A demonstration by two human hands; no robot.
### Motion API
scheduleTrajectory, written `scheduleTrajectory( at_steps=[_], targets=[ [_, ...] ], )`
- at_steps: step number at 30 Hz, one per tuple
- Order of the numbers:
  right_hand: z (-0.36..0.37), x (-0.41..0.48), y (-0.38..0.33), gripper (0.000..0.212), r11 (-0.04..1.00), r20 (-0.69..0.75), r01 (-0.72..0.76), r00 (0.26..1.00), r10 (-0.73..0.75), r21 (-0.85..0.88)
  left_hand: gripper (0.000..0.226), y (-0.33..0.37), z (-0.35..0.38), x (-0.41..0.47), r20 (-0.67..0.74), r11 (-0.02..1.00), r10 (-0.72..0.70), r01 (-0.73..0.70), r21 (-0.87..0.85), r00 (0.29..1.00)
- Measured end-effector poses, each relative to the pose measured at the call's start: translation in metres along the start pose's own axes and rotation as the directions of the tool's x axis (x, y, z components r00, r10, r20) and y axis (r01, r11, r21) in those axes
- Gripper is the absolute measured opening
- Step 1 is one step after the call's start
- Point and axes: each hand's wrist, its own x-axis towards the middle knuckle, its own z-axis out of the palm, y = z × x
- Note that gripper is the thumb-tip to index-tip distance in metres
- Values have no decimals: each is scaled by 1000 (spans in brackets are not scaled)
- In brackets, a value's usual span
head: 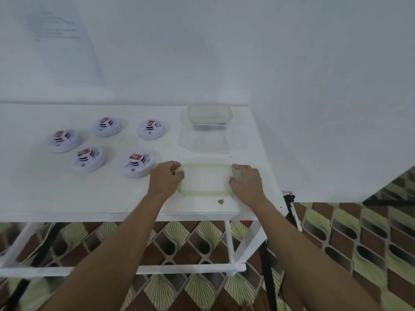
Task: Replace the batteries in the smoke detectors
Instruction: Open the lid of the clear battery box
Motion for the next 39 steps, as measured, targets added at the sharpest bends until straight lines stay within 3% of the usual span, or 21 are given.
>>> scheduleTrajectory(
  at_steps=[8,11,14,18,21,26,29,34,39],
  targets=[
    [-1,0,-2,42,999,6,5,1000,-5,-36,25,1,3,-1,41,980,131,-135,145,991],
    [-4,3,-3,41,1000,-5,6,1000,-6,6,29,2,3,2,-17,982,126,-122,141,992],
    [-11,7,-10,34,995,-133,51,990,-40,81,33,12,1,9,-102,989,121,-112,97,987],
    [-24,30,-34,23,970,-211,114,975,-67,216,25,41,-7,34,-236,985,174,-169,44,956],
    [-29,63,-52,15,951,-213,145,973,-87,274,16,65,-10,64,-259,973,229,-231,22,938],
    [-30,136,-71,15,944,-187,183,973,-135,273,15,92,2,130,-162,983,174,-163,82,971],
    [-31,167,-75,21,965,-177,163,976,-127,207,28,88,12,163,-86,988,125,-117,100,988],
    [-30,229,-70,40,988,-97,46,995,-32,145,55,77,31,218,68,987,-60,49,151,996],
    [-22,267,-58,52,982,68,-74,996,63,175,57,63,45,250,87,985,-120,108,135,989]
  ],
)
